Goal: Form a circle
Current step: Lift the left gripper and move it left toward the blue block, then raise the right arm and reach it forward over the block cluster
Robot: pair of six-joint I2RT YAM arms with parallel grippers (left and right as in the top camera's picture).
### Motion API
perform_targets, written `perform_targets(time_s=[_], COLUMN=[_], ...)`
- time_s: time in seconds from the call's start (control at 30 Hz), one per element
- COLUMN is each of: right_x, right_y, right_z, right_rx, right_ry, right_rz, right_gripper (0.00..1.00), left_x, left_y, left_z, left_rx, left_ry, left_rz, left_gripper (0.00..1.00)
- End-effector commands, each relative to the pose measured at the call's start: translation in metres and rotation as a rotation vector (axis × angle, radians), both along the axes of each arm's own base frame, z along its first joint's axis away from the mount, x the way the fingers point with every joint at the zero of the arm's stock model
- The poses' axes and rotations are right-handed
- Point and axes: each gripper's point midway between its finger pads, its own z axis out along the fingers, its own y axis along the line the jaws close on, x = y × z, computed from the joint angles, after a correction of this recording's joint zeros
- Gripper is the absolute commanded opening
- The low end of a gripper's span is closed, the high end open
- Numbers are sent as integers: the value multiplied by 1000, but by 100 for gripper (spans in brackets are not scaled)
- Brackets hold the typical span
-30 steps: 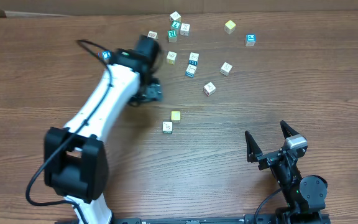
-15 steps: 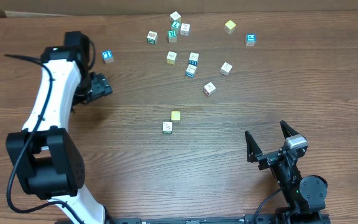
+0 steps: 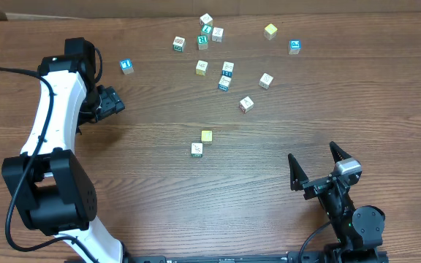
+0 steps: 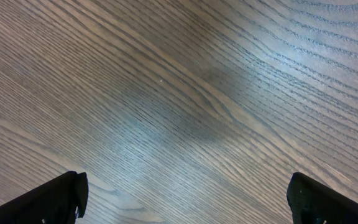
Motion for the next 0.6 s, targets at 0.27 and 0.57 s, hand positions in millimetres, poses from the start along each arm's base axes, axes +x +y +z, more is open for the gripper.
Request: perform_targets(time_s=[0.27,0.57], right_x=[-3,-13], right_y=[7,14], right_z=[18,58], right_rx=[25,150], right_ry=[-81,-144], right_rz=[40,102], right_gripper=[100,100], left_x=[3,3], left_y=[3,3], left_z=[11,11], left_rx=[18,18], left_ry=[-26,-26], left_rz=[-17,-17], left_gripper=[100,100])
